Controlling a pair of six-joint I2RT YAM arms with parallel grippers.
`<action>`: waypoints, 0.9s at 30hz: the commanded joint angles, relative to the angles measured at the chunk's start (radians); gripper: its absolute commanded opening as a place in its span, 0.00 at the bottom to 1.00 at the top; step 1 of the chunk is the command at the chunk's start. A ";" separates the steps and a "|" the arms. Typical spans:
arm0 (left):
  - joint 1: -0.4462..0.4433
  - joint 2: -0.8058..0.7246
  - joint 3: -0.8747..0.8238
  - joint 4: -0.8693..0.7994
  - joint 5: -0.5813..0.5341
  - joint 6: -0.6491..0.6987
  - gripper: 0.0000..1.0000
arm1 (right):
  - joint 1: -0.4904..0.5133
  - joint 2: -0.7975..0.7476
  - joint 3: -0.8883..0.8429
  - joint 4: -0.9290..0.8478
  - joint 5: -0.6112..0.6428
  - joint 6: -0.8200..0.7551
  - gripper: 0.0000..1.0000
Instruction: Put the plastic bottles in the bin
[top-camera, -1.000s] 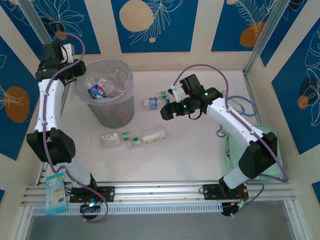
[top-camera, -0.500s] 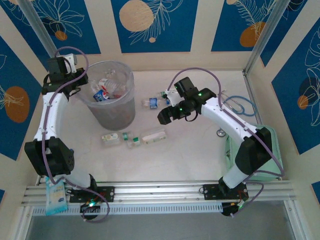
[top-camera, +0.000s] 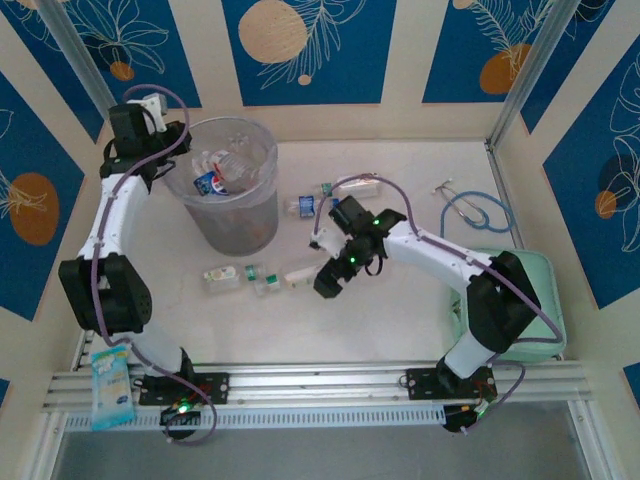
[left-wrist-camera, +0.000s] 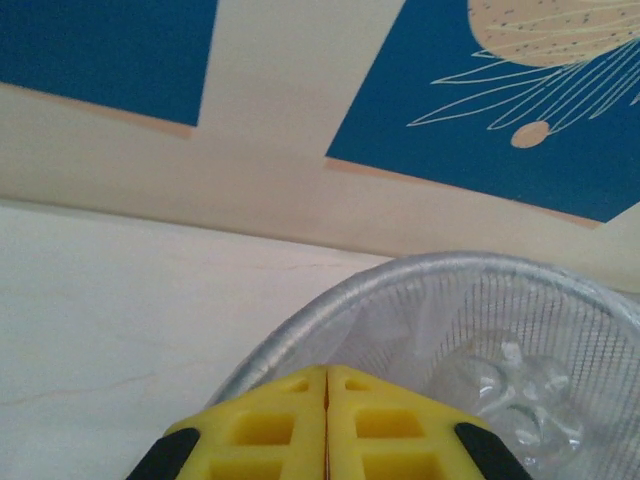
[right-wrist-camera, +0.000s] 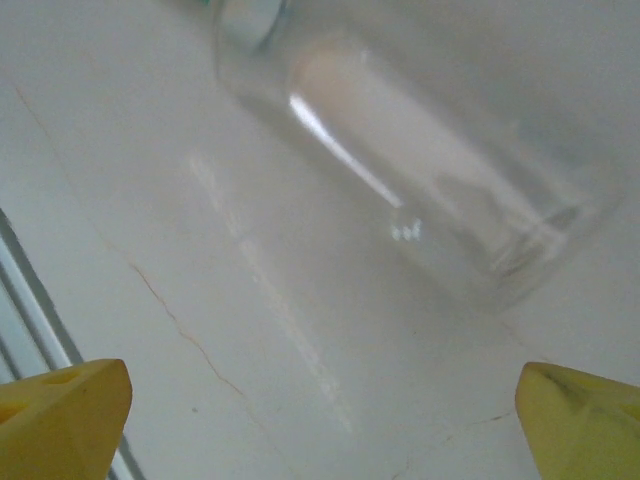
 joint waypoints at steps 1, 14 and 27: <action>-0.083 0.103 -0.004 -0.097 0.097 -0.068 0.07 | -0.002 -0.018 -0.012 0.115 0.066 -0.154 0.99; -0.196 0.215 0.131 -0.088 0.129 -0.126 0.07 | 0.022 0.148 0.069 0.144 0.155 -0.439 0.99; -0.169 0.174 0.402 -0.349 0.100 0.000 0.68 | 0.055 0.242 0.084 0.208 0.104 -0.460 0.82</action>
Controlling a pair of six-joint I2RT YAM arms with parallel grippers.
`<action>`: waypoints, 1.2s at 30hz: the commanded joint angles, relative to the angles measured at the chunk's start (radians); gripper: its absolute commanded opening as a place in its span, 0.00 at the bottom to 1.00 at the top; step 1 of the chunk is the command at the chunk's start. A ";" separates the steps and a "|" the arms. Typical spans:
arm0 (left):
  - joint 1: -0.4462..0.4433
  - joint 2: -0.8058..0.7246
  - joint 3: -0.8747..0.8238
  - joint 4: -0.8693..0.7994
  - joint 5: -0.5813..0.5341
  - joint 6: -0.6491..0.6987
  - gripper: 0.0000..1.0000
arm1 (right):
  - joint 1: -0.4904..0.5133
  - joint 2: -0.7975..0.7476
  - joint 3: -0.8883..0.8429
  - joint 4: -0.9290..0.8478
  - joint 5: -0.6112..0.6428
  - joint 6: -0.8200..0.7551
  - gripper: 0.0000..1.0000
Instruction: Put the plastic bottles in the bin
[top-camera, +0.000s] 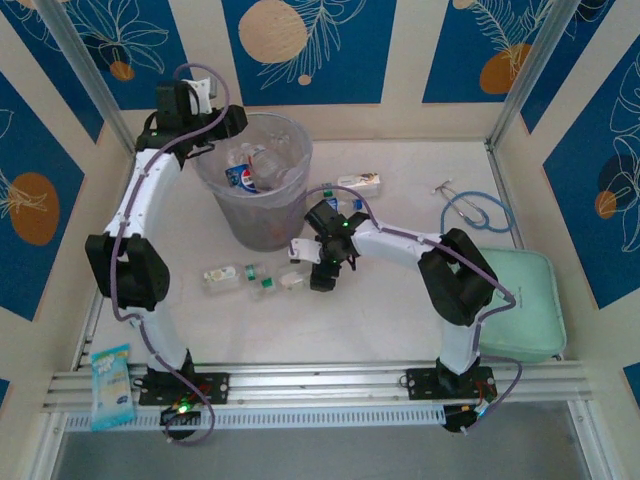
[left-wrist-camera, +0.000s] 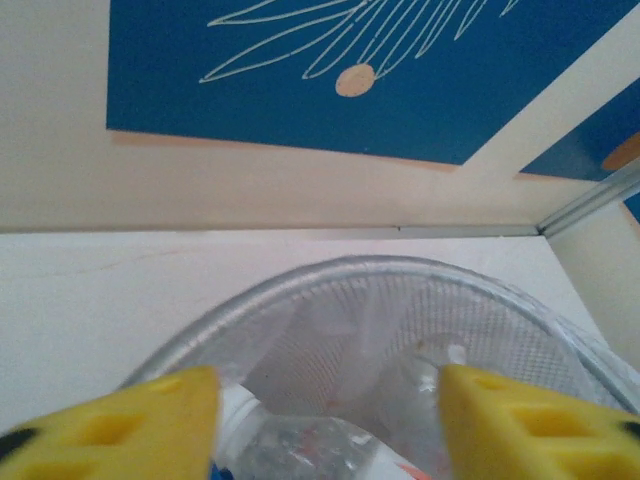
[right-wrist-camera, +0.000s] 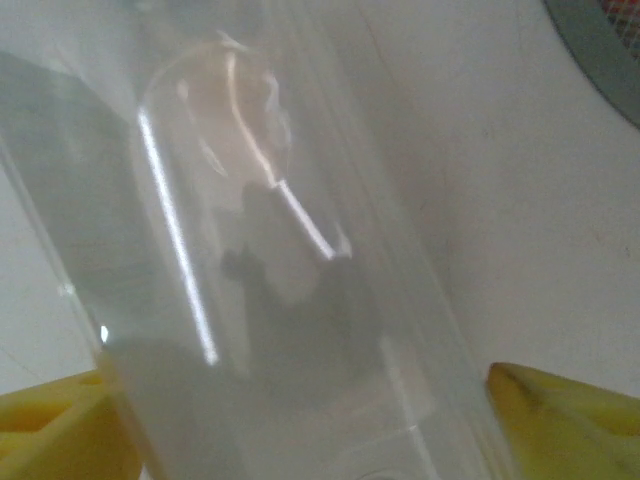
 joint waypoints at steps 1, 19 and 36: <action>0.011 -0.008 0.096 -0.170 0.017 0.047 0.71 | 0.009 -0.025 -0.023 0.015 -0.046 0.020 0.80; 0.057 -0.374 -0.186 -0.109 0.069 -0.052 0.85 | -0.034 -0.499 -0.305 0.005 -0.170 0.385 0.42; -0.169 -0.568 -0.456 0.227 0.042 -0.405 0.97 | -0.270 -0.776 -0.299 0.347 -0.418 0.873 0.00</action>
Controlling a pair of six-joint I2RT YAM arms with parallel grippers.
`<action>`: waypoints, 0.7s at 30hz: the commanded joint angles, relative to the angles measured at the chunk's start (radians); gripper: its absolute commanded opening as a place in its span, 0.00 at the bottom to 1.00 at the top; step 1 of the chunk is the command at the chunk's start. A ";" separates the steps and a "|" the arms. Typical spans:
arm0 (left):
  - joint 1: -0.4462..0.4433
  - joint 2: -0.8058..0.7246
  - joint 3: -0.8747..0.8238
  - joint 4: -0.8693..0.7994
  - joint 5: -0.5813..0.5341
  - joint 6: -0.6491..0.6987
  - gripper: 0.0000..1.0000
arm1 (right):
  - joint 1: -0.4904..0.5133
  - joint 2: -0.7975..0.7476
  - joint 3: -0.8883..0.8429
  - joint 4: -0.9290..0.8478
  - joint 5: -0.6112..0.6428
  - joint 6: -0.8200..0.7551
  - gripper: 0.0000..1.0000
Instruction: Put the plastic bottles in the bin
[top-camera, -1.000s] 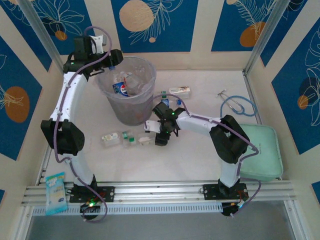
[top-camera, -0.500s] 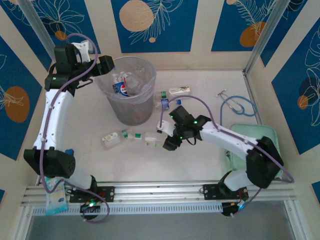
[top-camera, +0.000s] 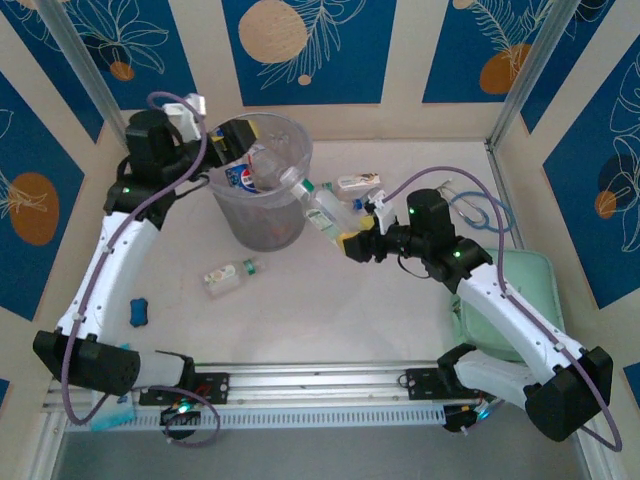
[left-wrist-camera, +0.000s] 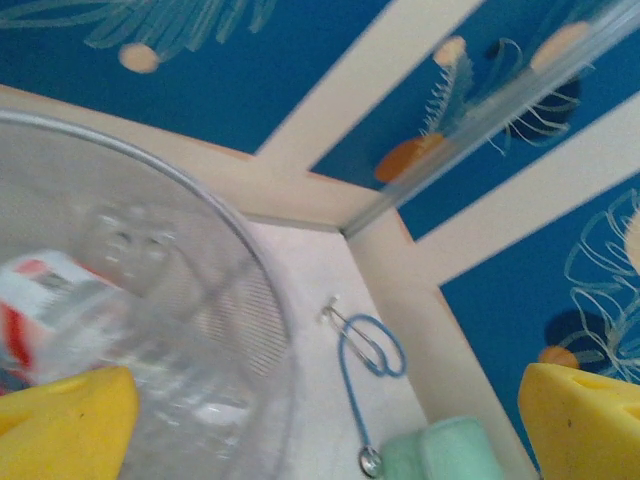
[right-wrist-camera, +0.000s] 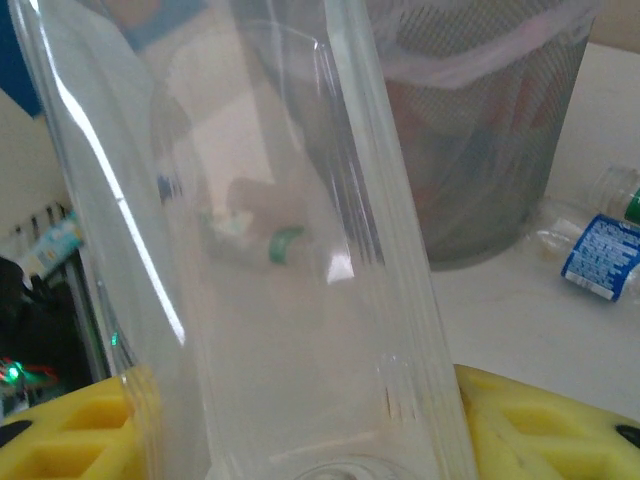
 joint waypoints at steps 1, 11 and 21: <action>-0.042 -0.022 -0.041 0.114 -0.038 -0.079 0.97 | -0.005 0.035 0.060 0.053 -0.034 0.104 0.00; -0.176 0.074 -0.019 0.186 -0.027 -0.122 0.97 | -0.007 0.120 0.102 0.127 -0.052 0.170 0.00; -0.223 0.124 0.035 0.080 -0.035 -0.082 0.55 | -0.003 0.127 0.090 0.168 -0.039 0.165 0.00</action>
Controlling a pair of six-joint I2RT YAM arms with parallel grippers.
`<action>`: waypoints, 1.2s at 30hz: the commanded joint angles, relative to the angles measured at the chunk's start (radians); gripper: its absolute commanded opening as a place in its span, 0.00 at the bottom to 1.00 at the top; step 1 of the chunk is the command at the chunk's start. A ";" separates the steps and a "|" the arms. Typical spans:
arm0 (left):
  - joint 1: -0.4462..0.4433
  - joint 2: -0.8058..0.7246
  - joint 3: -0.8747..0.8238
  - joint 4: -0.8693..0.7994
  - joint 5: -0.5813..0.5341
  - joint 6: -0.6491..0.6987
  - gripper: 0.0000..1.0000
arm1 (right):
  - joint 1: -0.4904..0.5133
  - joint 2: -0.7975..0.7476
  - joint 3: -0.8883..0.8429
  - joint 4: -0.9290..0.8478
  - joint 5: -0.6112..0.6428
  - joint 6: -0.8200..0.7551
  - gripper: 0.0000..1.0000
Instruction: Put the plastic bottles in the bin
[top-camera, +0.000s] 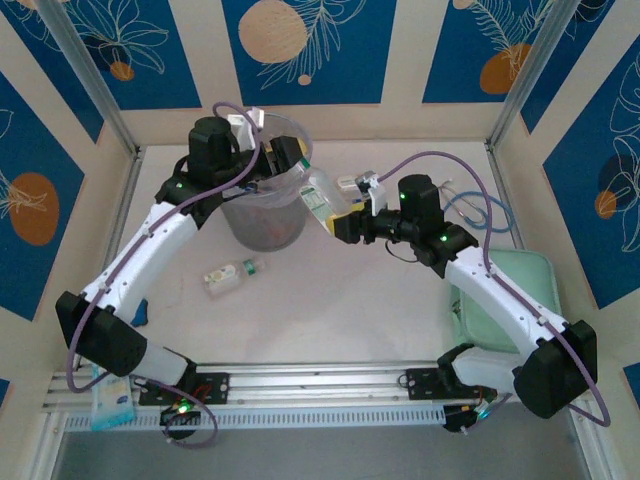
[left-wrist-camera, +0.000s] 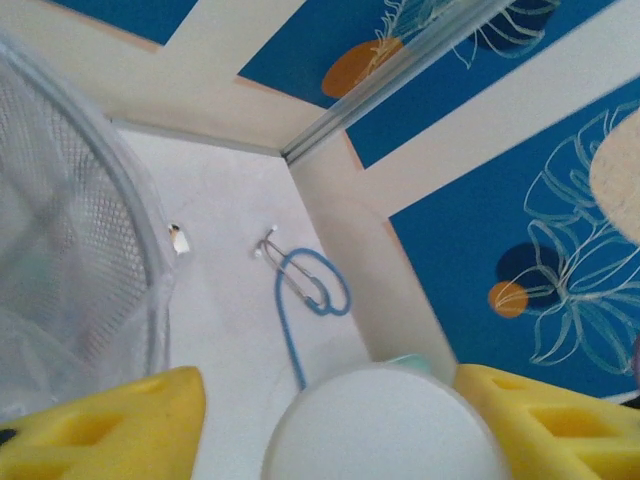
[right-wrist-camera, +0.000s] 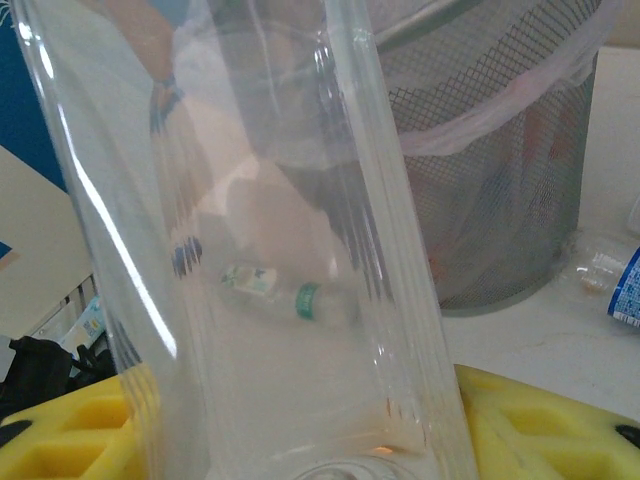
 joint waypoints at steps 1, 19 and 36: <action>-0.008 -0.002 0.046 -0.005 0.000 0.003 0.51 | 0.002 -0.002 0.024 0.048 -0.006 0.012 0.00; 0.177 0.126 0.524 -0.165 0.077 0.095 0.10 | -0.108 -0.109 0.034 -0.103 0.056 0.000 0.99; 0.471 0.351 0.912 -0.746 -0.018 0.532 0.00 | -0.179 -0.159 -0.048 -0.153 0.066 0.021 0.99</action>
